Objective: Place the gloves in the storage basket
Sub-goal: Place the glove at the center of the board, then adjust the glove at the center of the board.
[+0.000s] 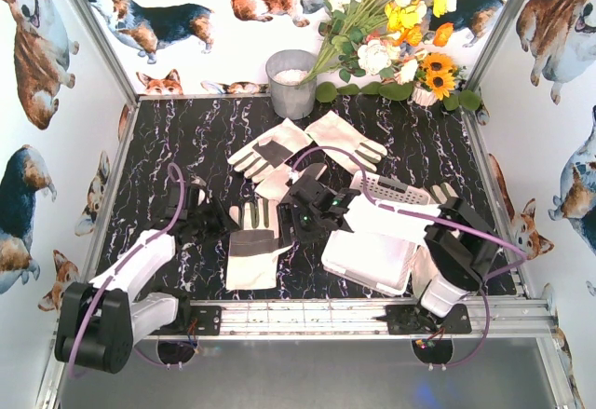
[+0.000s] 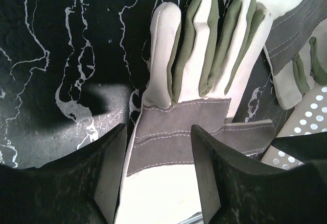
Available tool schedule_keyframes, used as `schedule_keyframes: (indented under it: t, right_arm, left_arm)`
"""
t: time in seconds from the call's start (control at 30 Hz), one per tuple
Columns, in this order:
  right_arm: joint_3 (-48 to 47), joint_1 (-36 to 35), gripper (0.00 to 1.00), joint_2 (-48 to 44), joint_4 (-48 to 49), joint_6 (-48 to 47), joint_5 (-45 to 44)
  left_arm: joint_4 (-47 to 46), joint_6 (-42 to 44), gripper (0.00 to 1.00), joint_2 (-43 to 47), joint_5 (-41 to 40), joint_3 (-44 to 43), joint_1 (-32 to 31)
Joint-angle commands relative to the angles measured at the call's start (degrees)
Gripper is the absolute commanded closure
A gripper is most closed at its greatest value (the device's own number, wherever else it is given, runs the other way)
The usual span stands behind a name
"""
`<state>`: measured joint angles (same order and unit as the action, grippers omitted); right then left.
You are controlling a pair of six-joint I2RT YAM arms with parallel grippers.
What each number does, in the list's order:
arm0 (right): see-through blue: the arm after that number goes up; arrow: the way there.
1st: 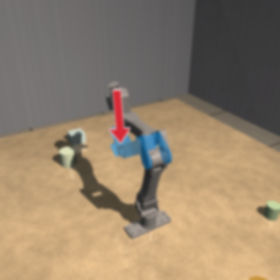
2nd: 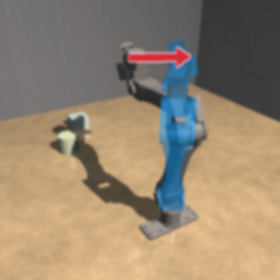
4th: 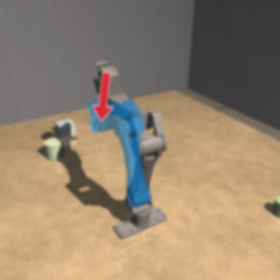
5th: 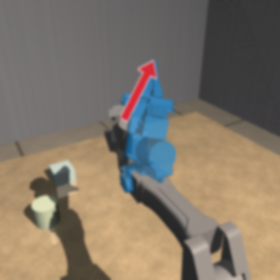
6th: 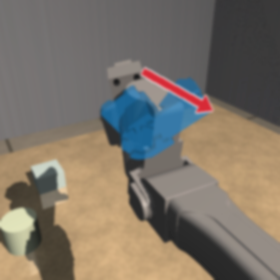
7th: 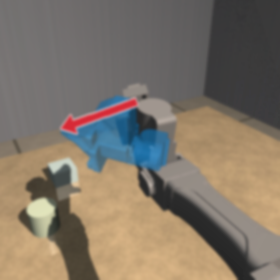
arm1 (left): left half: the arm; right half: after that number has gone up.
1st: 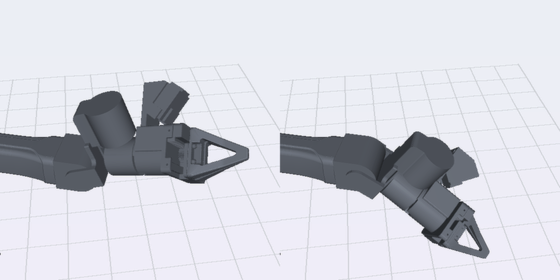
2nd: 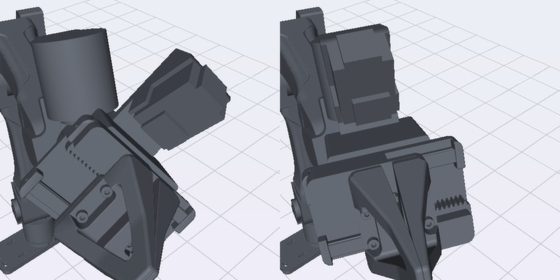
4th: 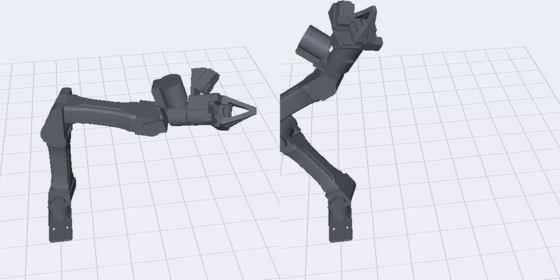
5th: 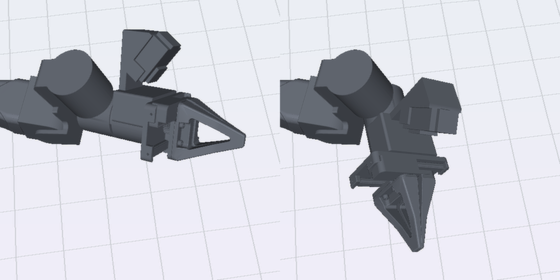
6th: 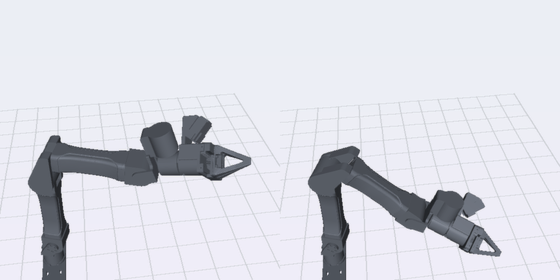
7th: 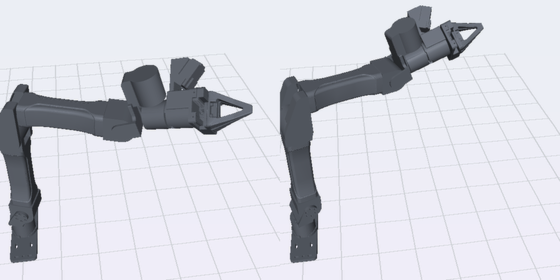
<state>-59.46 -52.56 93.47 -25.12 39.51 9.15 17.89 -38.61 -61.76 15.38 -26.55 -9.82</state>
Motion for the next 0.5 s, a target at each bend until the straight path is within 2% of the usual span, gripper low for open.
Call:
schedule_keyframes:
  t: [0.0,0.1,0.33,0.4,0.47]
  right_arm:
    - [-0.84,-0.09,0.34,2.52,4.54,1.56,-0.62]
    - [-2.32,-0.01,0.39,4.41,3.8,0.74,-1.45]
    - [-3.02,1.38,0.42,7.45,6.44,1.0,0.59]
    - [-2.37,2.17,0.47,8.07,8.87,2.15,3.05]
    - [-1.72,2.85,0.57,8.31,11.04,3.15,5.18]
  left_arm:
    - [-3.86,0.97,0.55,-2.46,-0.04,-0.19,-0.63]
    - [-4.84,1.52,0.61,-4.33,-0.4,-0.58,-0.68]
    - [-6.2,2.37,0.66,-7.96,-1.4,-1.12,-0.69]
    - [-6.6,2.38,0.69,-8.66,-1.4,-1.22,-0.69]
    - [-6.76,2.4,0.76,-9.28,-1.4,-1.3,-0.7]
